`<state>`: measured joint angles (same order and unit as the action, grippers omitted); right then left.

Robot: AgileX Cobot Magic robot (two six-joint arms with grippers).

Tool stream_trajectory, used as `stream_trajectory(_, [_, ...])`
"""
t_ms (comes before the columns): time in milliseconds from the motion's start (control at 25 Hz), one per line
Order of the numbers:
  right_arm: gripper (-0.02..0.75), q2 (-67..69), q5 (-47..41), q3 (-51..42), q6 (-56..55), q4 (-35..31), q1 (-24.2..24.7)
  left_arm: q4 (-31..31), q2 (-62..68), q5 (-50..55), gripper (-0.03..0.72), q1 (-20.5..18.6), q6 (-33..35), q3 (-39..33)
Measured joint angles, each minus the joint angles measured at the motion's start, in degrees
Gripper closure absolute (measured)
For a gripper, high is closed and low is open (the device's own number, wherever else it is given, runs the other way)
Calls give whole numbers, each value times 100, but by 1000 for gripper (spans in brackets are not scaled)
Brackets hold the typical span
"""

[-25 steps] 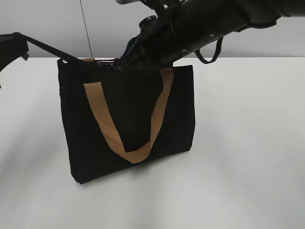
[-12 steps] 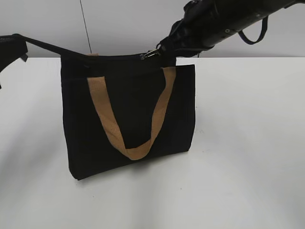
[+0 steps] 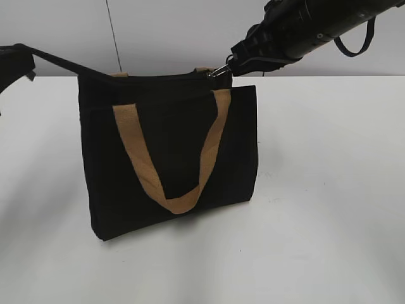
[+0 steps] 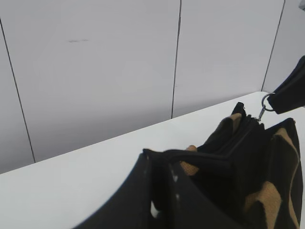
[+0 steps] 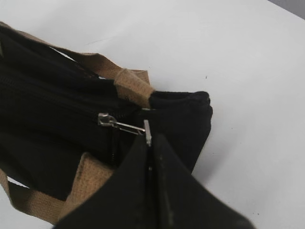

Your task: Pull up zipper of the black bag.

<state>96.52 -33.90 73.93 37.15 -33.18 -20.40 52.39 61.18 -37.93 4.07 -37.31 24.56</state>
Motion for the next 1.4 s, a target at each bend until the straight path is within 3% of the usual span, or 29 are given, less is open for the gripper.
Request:
stream_trajectory(200, [732, 0, -37, 0, -4, -130, 0, 0, 0, 14, 671, 0, -5, 0])
stream_trajectory(360, [670, 0, -39, 0, -4, -321, 26, -49, 0, 17, 671, -6, -5, 0])
stream_trajectory(720, [332, -17, -249, 0, -4, -432, 50, -74, -38, 105, 671, -15, -10, 0])
stream_trajectory(840, [273, -22, -249, 0, -4, -438, 50, -84, -38, 163, 657, -15, -10, 0])
stream_trajectory(920, [262, -22, -249, 0, -4, -444, 50, -143, -41, 242, 605, -15, -10, 0])
stream_trajectory(1160, [253, -22, -249, 0, -4, -455, 50, -760, -48, 848, 230, -34, -10, 5])
stream_trajectory(1400, [253, -22, -249, 0, -11, -455, 56, -1905, -48, 2056, 171, -34, -10, 5])
